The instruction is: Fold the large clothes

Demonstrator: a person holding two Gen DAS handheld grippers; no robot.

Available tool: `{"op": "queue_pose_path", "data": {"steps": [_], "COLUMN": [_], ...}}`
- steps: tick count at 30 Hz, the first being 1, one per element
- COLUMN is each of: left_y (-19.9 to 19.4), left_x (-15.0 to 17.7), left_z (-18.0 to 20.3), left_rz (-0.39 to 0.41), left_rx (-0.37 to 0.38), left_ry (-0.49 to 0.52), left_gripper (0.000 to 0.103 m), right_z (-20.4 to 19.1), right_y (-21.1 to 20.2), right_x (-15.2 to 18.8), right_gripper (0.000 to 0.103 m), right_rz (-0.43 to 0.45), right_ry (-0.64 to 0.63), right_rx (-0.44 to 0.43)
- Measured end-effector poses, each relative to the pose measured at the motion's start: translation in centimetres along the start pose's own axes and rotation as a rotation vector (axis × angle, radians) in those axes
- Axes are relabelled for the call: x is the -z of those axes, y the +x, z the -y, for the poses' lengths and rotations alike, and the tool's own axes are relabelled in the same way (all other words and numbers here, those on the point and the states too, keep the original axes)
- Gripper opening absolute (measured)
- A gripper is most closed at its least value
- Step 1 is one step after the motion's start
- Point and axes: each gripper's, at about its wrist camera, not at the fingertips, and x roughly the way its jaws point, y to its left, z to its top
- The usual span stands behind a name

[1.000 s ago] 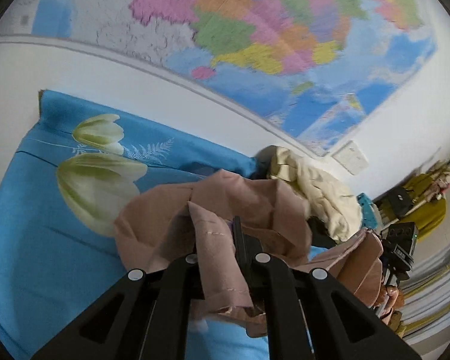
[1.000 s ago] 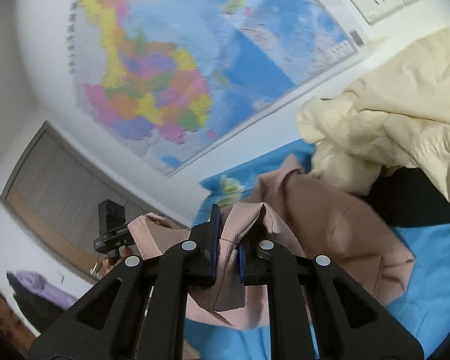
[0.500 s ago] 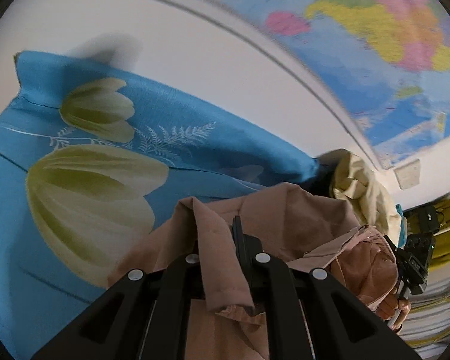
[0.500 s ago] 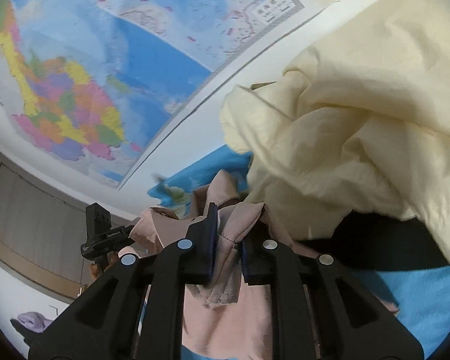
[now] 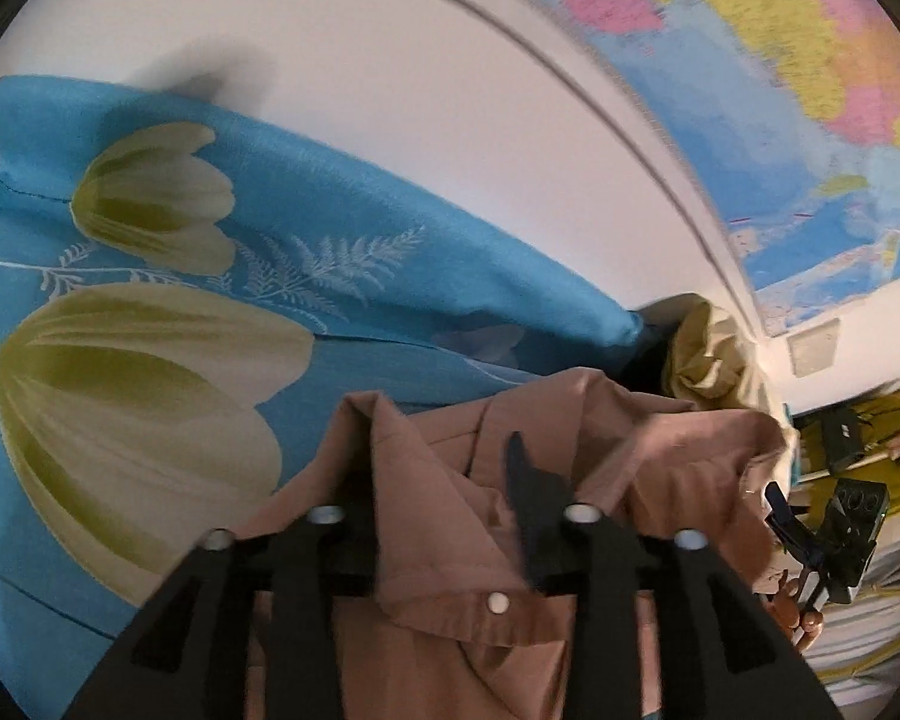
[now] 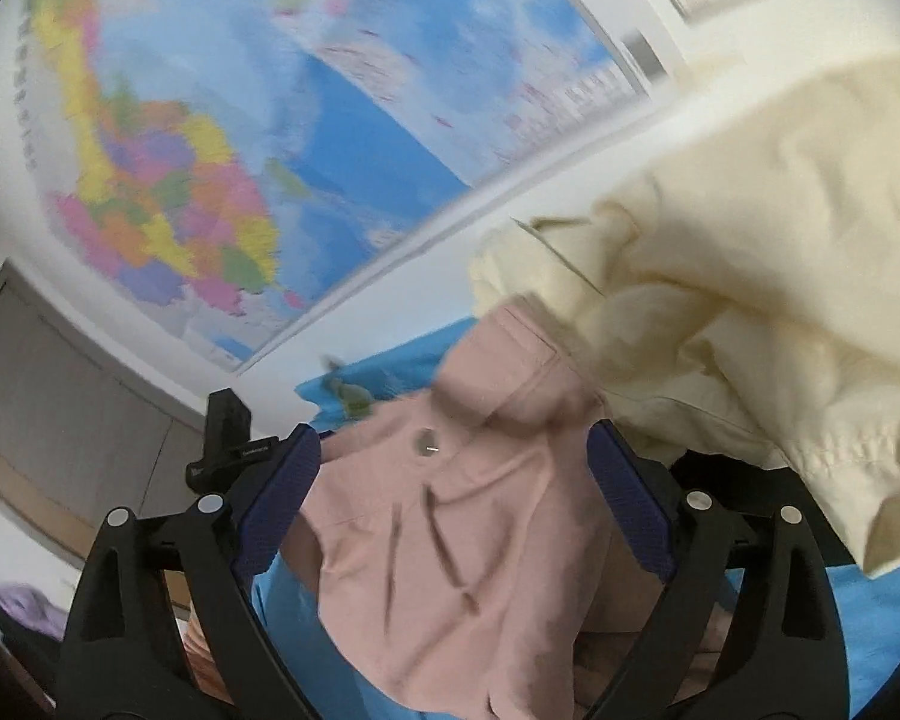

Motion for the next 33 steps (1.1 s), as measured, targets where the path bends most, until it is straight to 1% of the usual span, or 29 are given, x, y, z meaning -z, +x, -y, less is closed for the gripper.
{"op": "queue_pose_path", "data": {"steps": [1, 2, 3, 6, 7, 9, 11, 14, 15, 16, 17, 18, 19, 20, 21, 22, 23, 24, 26, 28, 30, 31, 32, 33], "left_y": [-0.7, -1.2, -2.1, -3.6, -4.1, -4.9, -5.0, -3.8, -3.2, -2.4, -1.5, -0.7, 1.0, 2.1, 3.2, 3.8, 4.5, 4.6, 3.9, 2.7, 1.6, 1.4, 1.4, 1.7], "left_x": [0.3, 0.5, 0.9, 2.0, 2.7, 4.8, 6.7, 9.9, 10.6, 11.2, 11.5, 11.5, 11.3, 11.0, 10.5, 10.1, 9.3, 8.6, 7.3, 5.9, 4.3, 3.6, 2.9, 2.4], "left_z": [0.2, 0.2, 0.3, 1.0, 1.6, 3.6, 5.4, 8.2, 8.7, 9.3, 9.8, 10.0, 10.2, 10.3, 10.2, 10.1, 10.0, 10.0, 10.6, 11.9, 12.3, 12.3, 12.1, 11.9], "left_rz": [0.026, 0.045, 0.08, 0.119, 0.138, 0.173, 0.191, 0.178, 0.164, 0.155, 0.143, 0.129, 0.093, 0.073, 0.05, 0.041, 0.039, 0.053, 0.095, 0.16, 0.191, 0.198, 0.207, 0.222], "left_rx": [0.007, 0.007, 0.014, 0.06, 0.06, 0.017, -0.019, -0.066, -0.087, -0.116, -0.146, -0.166, -0.215, -0.248, -0.266, -0.279, -0.294, -0.309, -0.31, -0.328, -0.316, -0.324, -0.37, -0.428], "left_ry": [0.024, 0.038, 0.057, 0.108, 0.157, 0.31, 0.432, 0.631, 0.681, 0.721, 0.749, 0.762, 0.776, 0.777, 0.772, 0.763, 0.746, 0.73, 0.713, 0.692, 0.632, 0.598, 0.559, 0.543], "left_gripper": [0.054, 0.061, 0.061, 0.064, 0.064, 0.066, 0.069, 0.072, 0.072, 0.072, 0.072, 0.072, 0.064, 0.043, 0.032, 0.01, 0.005, 0.004, 0.004, 0.004, 0.005, 0.014, 0.033, 0.039], "right_z": [-0.6, -1.4, -2.6, -5.3, -6.5, -8.1, -8.8, -9.0, -8.9, -8.6, -8.3, -8.0, -7.7, -7.5, -7.3, -7.3, -7.3, -7.4, -7.8, -8.5, -8.8, -8.5, -8.0, -7.4], "right_y": [-0.2, -0.2, 0.1, 1.6, 2.4, 3.9, 5.2, 7.5, 8.2, 9.0, 9.4, 9.6, 9.9, 10.1, 10.0, 9.9, 9.7, 9.4, 8.5, 7.3, 6.3, 6.5, 7.2, 8.1], "right_x": [0.3, 0.7, 1.4, 3.2, 4.1, 5.8, 7.0, 8.2, 8.5, 8.7, 8.8, 8.8, 8.8, 8.7, 8.7, 8.6, 8.5, 8.2, 7.8, 6.8, 5.2, 4.7, 4.1, 3.8], "right_gripper": [0.09, 0.09, 0.09, 0.09, 0.091, 0.093, 0.093, 0.093, 0.09, 0.083, 0.078, 0.065, 0.055, 0.05, 0.034, 0.019, 0.013, 0.007, 0.003, 0.003, 0.003, 0.003, 0.003, 0.003], "right_rz": [0.004, 0.003, -0.01, -0.051, -0.073, -0.104, -0.121, -0.164, -0.171, -0.182, -0.19, -0.194, -0.198, -0.201, -0.199, -0.194, -0.188, -0.176, -0.132, -0.051, 0.033, 0.034, 0.022, 0.01], "right_ry": [-0.033, -0.074, -0.142, -0.294, -0.354, -0.466, -0.54, -0.607, -0.619, -0.634, -0.635, -0.632, -0.627, -0.625, -0.626, -0.63, -0.628, -0.619, -0.612, -0.587, -0.552, -0.528, -0.497, -0.477], "right_rx": [0.007, 0.018, 0.046, 0.133, 0.152, 0.198, 0.236, 0.289, 0.315, 0.342, 0.348, 0.355, 0.372, 0.374, 0.373, 0.373, 0.369, 0.358, 0.353, 0.346, 0.326, 0.319, 0.322, 0.342]}}
